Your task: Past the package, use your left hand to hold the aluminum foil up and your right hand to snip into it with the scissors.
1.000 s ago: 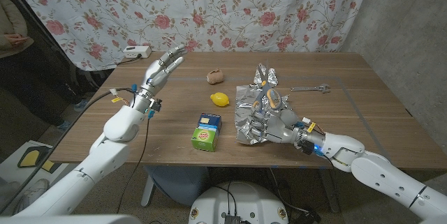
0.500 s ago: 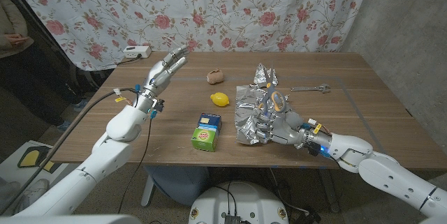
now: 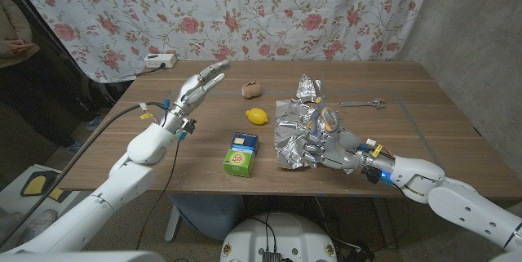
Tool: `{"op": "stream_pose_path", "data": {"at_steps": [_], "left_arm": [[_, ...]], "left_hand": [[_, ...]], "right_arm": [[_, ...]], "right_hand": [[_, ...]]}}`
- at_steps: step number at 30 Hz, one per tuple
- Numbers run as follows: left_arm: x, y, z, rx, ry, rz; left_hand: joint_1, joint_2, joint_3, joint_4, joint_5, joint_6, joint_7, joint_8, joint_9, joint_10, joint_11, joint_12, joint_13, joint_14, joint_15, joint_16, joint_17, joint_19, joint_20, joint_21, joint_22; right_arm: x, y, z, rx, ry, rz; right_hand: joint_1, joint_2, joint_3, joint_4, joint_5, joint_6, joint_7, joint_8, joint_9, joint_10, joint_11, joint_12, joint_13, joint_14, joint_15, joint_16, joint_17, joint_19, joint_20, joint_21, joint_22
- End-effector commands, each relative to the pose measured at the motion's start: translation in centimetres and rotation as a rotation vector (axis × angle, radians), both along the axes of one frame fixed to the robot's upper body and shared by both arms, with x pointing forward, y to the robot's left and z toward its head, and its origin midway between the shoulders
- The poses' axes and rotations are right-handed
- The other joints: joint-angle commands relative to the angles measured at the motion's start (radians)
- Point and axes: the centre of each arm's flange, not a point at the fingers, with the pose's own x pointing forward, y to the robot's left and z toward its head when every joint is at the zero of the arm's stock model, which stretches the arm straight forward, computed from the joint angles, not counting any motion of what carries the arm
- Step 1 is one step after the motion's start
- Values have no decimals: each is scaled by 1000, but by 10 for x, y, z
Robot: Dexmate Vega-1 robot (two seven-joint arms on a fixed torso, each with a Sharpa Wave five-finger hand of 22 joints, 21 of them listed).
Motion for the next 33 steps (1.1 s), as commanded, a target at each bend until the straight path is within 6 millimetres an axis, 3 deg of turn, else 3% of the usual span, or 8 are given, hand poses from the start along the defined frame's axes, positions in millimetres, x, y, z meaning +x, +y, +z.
{"op": "stream_pose_path", "data": {"at_steps": [1,13,25,33], "left_arm": [[-9,-9,-8,120,-48,30],[-18,-14,-9,195,-85,56],[-18,-46,-5,376,-143,56],[-19,-60,-6,446,-166,42]], "left_hand": [[8,-8,4,-8,9,18,-5,4,3,-9,-5,-5,-3,-22,4,-8,0,-4,1,0,2],[24,-11,6,-22,16,-3,-4,-10,4,-35,-3,-18,-10,-62,12,-14,-6,-14,-4,-2,2],[22,-14,1,-24,20,-12,3,-17,4,-73,17,-31,-15,-101,22,-17,-7,-36,-8,-7,2],[17,-15,-2,-23,20,-5,4,-14,5,-79,15,-31,-18,-114,24,-16,-7,-43,-12,-8,2]], "right_arm": [[-1,-3,2,-2,27,1],[-2,-1,3,2,34,17],[-6,1,4,10,30,26],[-5,0,3,19,36,22]], "right_hand": [[11,11,-8,-1,9,-78,70,-1,0,-13,-20,-9,-4,-3,-74,-2,5,7,-12,-7,2],[29,25,-12,-1,11,-90,69,-2,-1,-16,-24,-18,-7,-4,-76,-11,1,13,-16,-19,3],[38,32,-16,0,10,-92,68,-2,-1,-13,-23,-26,-14,-5,-74,-18,-1,15,-17,-28,2],[43,36,-17,1,10,-97,70,-3,-1,-13,-23,-25,-10,-6,-75,-20,-1,16,-19,-30,4]]}}
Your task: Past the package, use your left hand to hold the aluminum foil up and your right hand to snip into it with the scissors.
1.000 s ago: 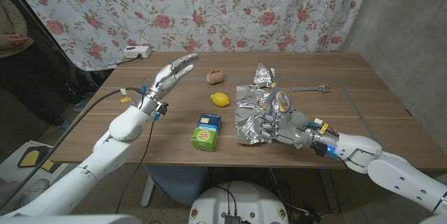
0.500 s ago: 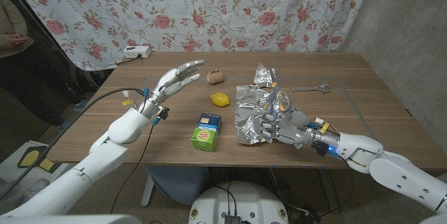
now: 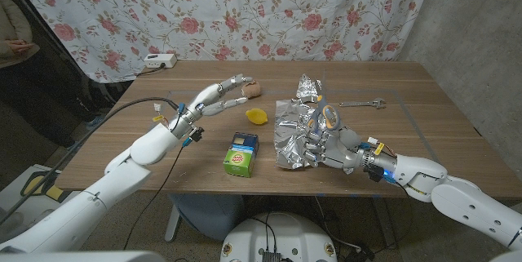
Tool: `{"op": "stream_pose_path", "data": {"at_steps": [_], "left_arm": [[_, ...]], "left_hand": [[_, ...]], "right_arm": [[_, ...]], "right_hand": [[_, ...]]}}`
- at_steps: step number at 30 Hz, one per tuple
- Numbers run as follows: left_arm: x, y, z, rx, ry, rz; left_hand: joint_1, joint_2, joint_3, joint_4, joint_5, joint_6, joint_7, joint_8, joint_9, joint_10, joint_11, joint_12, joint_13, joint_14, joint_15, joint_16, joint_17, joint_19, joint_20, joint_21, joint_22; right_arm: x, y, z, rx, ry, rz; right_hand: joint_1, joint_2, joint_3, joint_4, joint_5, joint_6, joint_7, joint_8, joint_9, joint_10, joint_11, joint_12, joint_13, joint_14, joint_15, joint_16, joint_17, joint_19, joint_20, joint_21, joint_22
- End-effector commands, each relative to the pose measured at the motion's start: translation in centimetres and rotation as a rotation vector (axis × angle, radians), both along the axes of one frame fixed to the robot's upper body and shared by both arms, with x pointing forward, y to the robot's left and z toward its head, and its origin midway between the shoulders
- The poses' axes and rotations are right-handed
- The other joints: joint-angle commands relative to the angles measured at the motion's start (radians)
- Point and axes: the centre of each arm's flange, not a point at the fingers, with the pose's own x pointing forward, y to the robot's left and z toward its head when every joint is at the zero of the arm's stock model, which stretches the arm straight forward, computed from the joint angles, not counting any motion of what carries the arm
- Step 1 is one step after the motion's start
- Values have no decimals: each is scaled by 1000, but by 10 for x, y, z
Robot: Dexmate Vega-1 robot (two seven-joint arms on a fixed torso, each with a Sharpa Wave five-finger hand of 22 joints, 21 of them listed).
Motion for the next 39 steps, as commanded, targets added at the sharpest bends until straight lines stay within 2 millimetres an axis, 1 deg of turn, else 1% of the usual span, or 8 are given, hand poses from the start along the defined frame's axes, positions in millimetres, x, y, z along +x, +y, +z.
{"op": "stream_pose_path", "data": {"at_steps": [1,5,15,23,24,31,37,39], "left_arm": [[-2,-23,-2,138,-41,-3],[-4,-26,-2,166,-65,7],[-10,-31,1,223,-121,35],[-16,-43,8,299,-204,56],[-16,-44,9,305,-210,57],[-16,-52,7,345,-235,66],[-14,-60,6,396,-249,72],[-13,-62,5,408,-250,69]], "left_hand": [[0,1,-2,-2,9,12,-4,4,2,2,-6,0,0,-8,-5,2,3,-6,4,-2,2],[-1,0,-3,-2,9,24,-6,8,3,10,-11,4,-1,-11,-6,4,2,-8,1,-1,2],[-1,-1,-4,-3,9,26,0,7,3,13,-14,6,-3,-13,-7,6,2,-8,-2,0,2],[-4,-3,-6,-3,9,31,0,8,3,21,-18,9,-3,-13,-10,9,1,-9,-3,1,2],[-5,-3,-7,-3,9,33,0,8,3,23,-18,10,-4,-13,-10,9,1,-10,-2,1,2],[-8,-5,-10,-3,9,48,-4,12,3,36,-21,16,-4,-12,-12,12,1,-10,-3,3,1],[-11,-6,-12,-2,9,56,-8,14,3,38,-22,17,-4,-9,-15,15,1,-9,-2,3,1],[-13,-7,-13,-2,9,60,-11,15,3,39,-21,18,-5,-9,-15,15,1,-10,0,3,1]], "right_arm": [[-1,-1,-1,8,4,-4],[-1,0,-1,12,3,0],[-1,-1,1,18,0,-8],[-1,0,3,20,-4,-7],[-1,0,3,21,-4,-7],[-2,0,3,26,-5,0],[-4,-1,5,23,-9,1],[-4,-1,6,23,-12,2]], "right_hand": [[10,3,-9,1,6,-80,75,8,3,-9,-14,3,9,-8,-77,-2,1,8,-20,-3,3],[13,6,-11,2,5,-82,72,8,3,-11,-14,1,8,-7,-78,-5,0,9,-20,-7,2],[19,11,-17,5,3,-84,73,8,3,-9,-12,-9,-3,-6,-76,-11,-1,11,-21,-14,4],[29,18,-20,5,2,-84,76,7,3,-7,-13,-15,-7,-4,-76,-13,2,11,-21,-17,8],[30,18,-21,5,2,-85,73,7,3,-9,-15,-12,-1,-5,-77,-14,2,10,-21,-18,8],[38,24,-27,8,-1,-84,73,7,3,-6,-14,-20,-7,-3,-83,-19,5,11,-22,-24,8],[41,25,-30,9,-2,-84,76,7,3,-8,-12,-15,3,-2,-77,-20,6,14,-22,-26,7],[44,26,-31,9,-2,-84,77,7,3,-7,-13,-23,-8,-3,-77,-22,7,12,-21,-28,7]]}}
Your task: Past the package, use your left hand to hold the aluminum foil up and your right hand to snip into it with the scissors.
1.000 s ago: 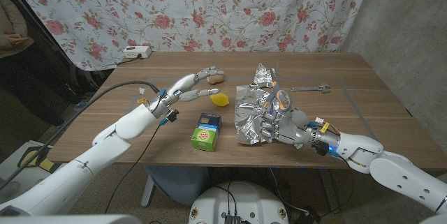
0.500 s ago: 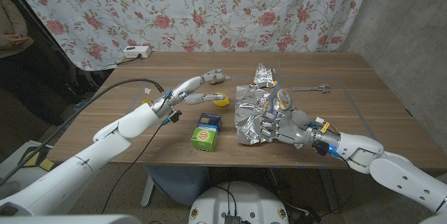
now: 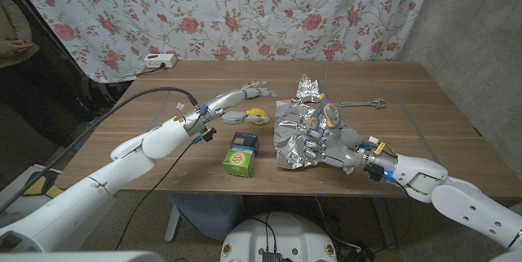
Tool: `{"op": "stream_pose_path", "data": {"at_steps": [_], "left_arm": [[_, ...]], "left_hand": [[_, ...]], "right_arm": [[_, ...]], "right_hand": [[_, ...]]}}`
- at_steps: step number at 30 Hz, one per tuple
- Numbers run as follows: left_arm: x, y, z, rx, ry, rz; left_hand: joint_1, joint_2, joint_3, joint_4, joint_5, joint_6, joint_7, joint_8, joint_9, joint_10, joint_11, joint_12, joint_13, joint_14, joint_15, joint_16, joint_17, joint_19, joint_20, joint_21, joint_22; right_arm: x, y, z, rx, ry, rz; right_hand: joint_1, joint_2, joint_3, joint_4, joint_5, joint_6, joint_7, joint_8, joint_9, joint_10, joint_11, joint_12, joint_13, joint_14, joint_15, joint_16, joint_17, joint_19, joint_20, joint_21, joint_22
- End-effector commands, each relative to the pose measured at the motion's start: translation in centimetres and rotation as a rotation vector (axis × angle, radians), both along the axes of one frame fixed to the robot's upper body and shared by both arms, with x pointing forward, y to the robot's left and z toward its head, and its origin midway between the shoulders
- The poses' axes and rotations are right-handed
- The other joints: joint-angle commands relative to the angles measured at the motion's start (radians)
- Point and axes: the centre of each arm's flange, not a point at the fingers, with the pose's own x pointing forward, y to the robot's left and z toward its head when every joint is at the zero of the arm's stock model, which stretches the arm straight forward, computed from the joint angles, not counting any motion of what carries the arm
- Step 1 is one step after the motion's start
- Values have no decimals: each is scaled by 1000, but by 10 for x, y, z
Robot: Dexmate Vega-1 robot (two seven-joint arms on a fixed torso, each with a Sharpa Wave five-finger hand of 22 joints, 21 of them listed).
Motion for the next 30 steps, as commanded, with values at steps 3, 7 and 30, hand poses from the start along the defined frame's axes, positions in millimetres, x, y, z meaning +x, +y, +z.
{"op": "stream_pose_path", "data": {"at_steps": [3,7,30], "left_arm": [[1,-20,-4,126,-62,34],[2,-26,-8,160,-71,42],[0,-56,-30,283,-200,94]], "left_hand": [[-11,-4,-4,3,9,16,-5,9,3,12,0,7,-1,2,-5,12,0,-5,7,3,1],[-14,-6,-6,3,9,14,-4,7,2,16,1,8,-1,4,-7,13,0,-6,8,3,1],[-46,-27,-29,12,8,28,3,5,1,51,-8,19,-7,26,-16,25,-1,-2,19,7,1]], "right_arm": [[-3,0,4,1,-10,9],[-4,0,3,-4,-12,8],[-9,5,1,-7,-21,20]], "right_hand": [[18,0,-11,-2,-3,-64,78,7,2,-2,-12,-5,-4,-3,-76,-8,4,6,-29,-8,1],[21,2,-14,0,-4,-64,80,7,2,0,-11,-9,-7,-2,-79,-11,3,5,-28,-9,3],[31,8,-30,6,-7,-69,79,6,2,-3,-7,-17,-9,-1,-76,-23,6,6,-28,-20,4]]}}
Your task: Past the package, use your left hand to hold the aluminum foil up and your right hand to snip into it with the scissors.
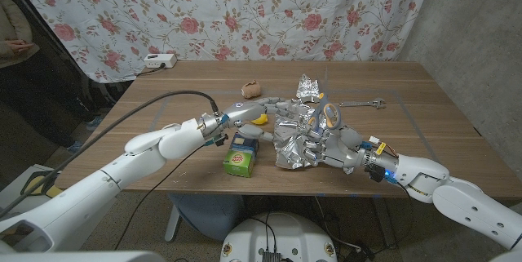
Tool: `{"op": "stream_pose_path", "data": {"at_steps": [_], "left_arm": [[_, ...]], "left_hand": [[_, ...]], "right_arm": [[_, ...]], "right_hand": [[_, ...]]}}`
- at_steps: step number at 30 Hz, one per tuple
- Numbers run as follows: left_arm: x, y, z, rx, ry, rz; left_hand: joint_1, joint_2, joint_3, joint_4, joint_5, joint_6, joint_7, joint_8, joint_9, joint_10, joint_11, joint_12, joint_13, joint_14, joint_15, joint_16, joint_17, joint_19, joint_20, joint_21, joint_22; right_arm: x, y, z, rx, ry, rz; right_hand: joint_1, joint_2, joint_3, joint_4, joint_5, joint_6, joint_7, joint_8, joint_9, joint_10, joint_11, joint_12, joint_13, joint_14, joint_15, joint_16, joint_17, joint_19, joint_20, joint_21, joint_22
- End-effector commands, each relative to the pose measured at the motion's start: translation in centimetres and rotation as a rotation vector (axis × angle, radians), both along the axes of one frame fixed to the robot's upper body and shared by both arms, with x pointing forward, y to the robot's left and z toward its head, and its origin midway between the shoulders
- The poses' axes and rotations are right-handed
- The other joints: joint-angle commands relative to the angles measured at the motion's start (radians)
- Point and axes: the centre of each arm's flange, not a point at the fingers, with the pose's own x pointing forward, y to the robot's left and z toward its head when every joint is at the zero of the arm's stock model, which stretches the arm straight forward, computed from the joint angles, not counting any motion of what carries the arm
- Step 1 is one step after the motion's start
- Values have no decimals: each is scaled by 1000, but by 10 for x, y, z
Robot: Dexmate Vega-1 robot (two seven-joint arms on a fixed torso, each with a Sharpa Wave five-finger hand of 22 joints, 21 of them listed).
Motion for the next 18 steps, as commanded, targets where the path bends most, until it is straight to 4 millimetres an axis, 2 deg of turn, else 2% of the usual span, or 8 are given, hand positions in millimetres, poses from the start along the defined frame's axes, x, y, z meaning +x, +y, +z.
{"op": "stream_pose_path", "data": {"at_steps": [1,6,18], "left_arm": [[-4,-13,-11,46,-88,25],[-5,-16,-18,48,-109,34],[-4,-18,-24,69,-129,72]], "left_hand": [[-12,-1,-9,-1,8,19,3,5,1,17,-6,9,1,11,0,10,-1,6,12,8,1],[-13,-3,-11,-1,8,32,2,8,1,28,-11,11,-1,17,-8,12,-2,11,8,10,1],[-13,-5,-14,-4,9,28,6,1,1,25,6,7,-5,37,-16,16,-5,17,10,11,1]], "right_arm": [[-3,3,0,0,-6,7],[-4,4,-1,4,-3,12],[-7,6,-1,-1,-14,15]], "right_hand": [[14,1,-7,-1,-3,-66,80,4,2,-1,-7,-2,2,-2,-77,0,8,6,-27,-4,1],[17,3,-10,0,-3,-65,81,4,1,0,-7,-5,-1,-1,-77,-2,7,6,-29,-6,1],[22,8,-14,3,-4,-68,78,3,1,0,-7,-5,3,1,-79,-7,7,7,-30,-9,1]]}}
